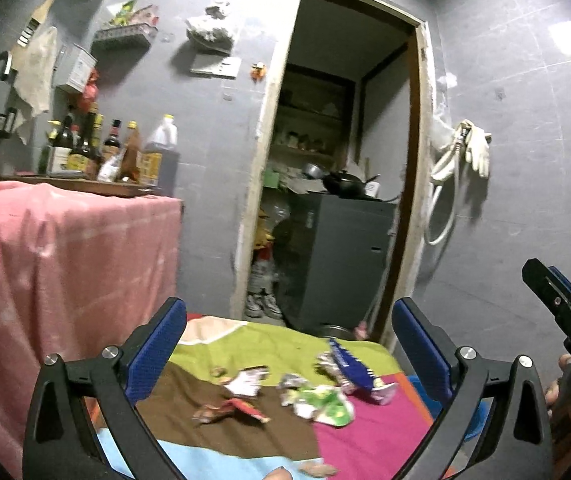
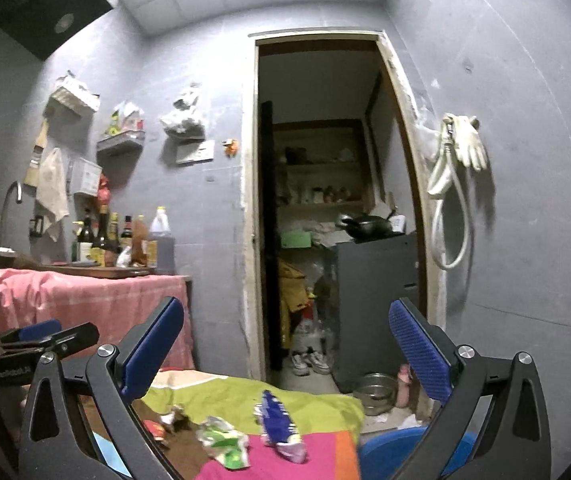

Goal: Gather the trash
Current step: 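Move both tools back from the bucket toward the blanket, then grasp the red paper scrap with the left tool while the right tool grasps the green wrapper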

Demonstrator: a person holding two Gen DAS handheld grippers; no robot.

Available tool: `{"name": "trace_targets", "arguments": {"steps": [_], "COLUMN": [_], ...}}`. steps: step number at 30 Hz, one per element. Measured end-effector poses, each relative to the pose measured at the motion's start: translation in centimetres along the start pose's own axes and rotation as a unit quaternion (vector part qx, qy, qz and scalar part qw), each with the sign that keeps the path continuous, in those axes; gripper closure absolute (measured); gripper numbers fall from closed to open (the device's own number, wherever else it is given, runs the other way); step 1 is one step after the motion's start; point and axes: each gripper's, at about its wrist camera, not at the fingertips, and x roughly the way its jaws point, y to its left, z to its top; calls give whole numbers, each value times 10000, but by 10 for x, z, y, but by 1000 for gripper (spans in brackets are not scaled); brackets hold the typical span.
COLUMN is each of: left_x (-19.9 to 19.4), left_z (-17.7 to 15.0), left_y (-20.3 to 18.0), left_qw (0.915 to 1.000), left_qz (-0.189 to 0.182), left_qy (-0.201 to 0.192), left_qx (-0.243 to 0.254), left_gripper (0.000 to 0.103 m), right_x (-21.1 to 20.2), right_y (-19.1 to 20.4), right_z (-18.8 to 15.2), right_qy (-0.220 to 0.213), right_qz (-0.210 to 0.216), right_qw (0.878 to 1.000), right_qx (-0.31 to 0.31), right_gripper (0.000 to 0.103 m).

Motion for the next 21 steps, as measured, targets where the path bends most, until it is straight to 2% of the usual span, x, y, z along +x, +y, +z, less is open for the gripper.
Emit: {"name": "trace_targets", "arguments": {"steps": [6,13,21], "left_x": [-11,1,30], "left_z": [-10,-31,-60], "left_y": [28,52,71], "left_qw": [9995,9982,9942], "left_qz": [305,534,494], "left_qy": [-13,283,955], "left_qx": [-1,26,-72], "left_gripper": [2,2,2], "right_x": [5,21,48], "right_y": [28,49,40], "right_z": [-14,-41,-74], "right_qy": [3,272,967], "right_qz": [146,204,282], "right_qw": [9998,9983,9944], "right_qx": [-162,-471,-327], "right_gripper": [0,0,0]}}
